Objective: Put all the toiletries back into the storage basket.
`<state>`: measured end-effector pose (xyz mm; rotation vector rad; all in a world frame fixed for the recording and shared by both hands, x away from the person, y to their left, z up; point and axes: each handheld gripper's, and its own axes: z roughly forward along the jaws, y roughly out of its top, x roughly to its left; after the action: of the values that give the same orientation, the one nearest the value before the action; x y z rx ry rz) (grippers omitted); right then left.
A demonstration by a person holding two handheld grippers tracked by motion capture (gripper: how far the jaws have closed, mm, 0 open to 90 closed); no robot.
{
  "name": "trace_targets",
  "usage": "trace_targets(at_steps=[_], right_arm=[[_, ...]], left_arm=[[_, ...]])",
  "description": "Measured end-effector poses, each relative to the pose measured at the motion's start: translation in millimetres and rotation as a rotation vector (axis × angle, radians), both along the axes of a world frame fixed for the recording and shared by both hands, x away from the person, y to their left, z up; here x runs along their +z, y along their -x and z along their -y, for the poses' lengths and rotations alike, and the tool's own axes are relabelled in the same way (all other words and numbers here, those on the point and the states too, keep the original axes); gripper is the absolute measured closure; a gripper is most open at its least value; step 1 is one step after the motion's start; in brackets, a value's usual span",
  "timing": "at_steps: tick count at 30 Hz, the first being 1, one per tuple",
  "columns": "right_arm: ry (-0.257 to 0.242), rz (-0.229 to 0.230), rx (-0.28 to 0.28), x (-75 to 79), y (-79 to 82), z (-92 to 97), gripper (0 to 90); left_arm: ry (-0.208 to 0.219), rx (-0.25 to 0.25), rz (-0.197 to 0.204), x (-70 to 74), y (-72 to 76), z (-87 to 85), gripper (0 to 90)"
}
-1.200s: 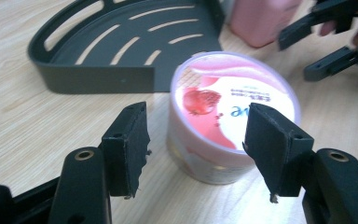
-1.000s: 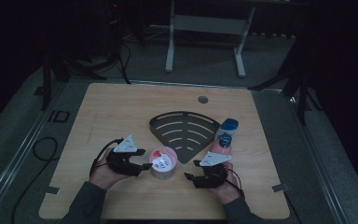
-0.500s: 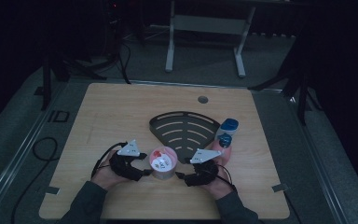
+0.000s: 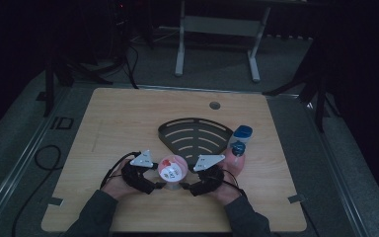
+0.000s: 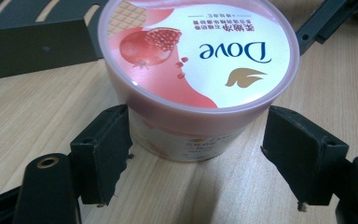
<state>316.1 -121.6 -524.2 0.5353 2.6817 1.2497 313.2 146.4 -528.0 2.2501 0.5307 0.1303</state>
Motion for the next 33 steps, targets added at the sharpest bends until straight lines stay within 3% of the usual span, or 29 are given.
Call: trace_targets(at_steps=[7, 16, 19, 24, 33], right_arm=[[0.014, -0.011, 0.024, -4.5, -4.7, -3.3, 23.5], [0.036, -0.016, 0.073, -6.4, -13.4, -7.4, 19.4], [0.065, 0.005, 0.101, -3.5, -15.5, -9.6, 18.3], [0.099, 0.002, 0.133, -0.4, -20.9, -11.6, 16.8], [0.123, -0.009, 0.146, 2.1, -23.6, -13.9, 15.5]], left_arm=[[-0.037, -0.01, 0.024, -2.2, -0.2, 2.6, 23.6], [-0.038, -0.031, 0.034, -0.2, -2.7, 2.4, 23.4], [-0.089, -0.06, 0.053, 4.6, -5.0, 5.7, 22.9], [-0.131, -0.08, 0.07, 6.7, -6.0, 8.7, 22.9], [-0.13, -0.074, 0.062, 7.6, -6.4, 10.2, 22.8]])
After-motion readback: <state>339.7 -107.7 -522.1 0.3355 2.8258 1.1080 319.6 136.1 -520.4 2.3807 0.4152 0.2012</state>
